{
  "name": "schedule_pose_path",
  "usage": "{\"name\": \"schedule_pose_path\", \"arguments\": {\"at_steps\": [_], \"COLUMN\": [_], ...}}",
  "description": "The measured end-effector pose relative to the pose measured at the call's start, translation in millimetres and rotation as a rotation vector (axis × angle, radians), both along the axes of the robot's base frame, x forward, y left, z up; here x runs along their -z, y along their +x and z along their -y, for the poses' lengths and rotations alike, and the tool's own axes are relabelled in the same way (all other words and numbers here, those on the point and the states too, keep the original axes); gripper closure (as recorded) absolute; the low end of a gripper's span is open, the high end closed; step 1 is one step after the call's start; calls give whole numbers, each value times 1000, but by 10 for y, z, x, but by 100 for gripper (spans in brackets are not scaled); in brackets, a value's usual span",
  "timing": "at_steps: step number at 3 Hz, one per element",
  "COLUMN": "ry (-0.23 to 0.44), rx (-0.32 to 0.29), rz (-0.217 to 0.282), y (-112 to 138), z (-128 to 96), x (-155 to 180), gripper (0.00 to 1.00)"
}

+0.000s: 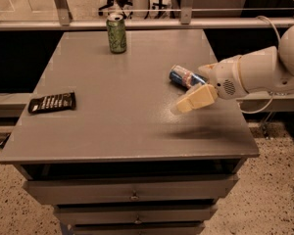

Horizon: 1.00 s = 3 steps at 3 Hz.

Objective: Knock redbull can over

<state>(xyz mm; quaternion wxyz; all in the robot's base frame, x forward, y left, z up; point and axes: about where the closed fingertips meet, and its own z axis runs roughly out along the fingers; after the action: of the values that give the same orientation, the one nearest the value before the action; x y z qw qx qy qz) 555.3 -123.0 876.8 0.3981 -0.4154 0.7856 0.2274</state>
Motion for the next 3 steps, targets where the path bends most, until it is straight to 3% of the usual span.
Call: {"name": "schedule_pose_path", "arguments": {"at_steps": [2,3], "ry": [3,31], "rx": [24,20], "rz": [40,65], "y": [62,36], "z": [235,476], "x": [-180,-246], "gripper": [0,0]}}
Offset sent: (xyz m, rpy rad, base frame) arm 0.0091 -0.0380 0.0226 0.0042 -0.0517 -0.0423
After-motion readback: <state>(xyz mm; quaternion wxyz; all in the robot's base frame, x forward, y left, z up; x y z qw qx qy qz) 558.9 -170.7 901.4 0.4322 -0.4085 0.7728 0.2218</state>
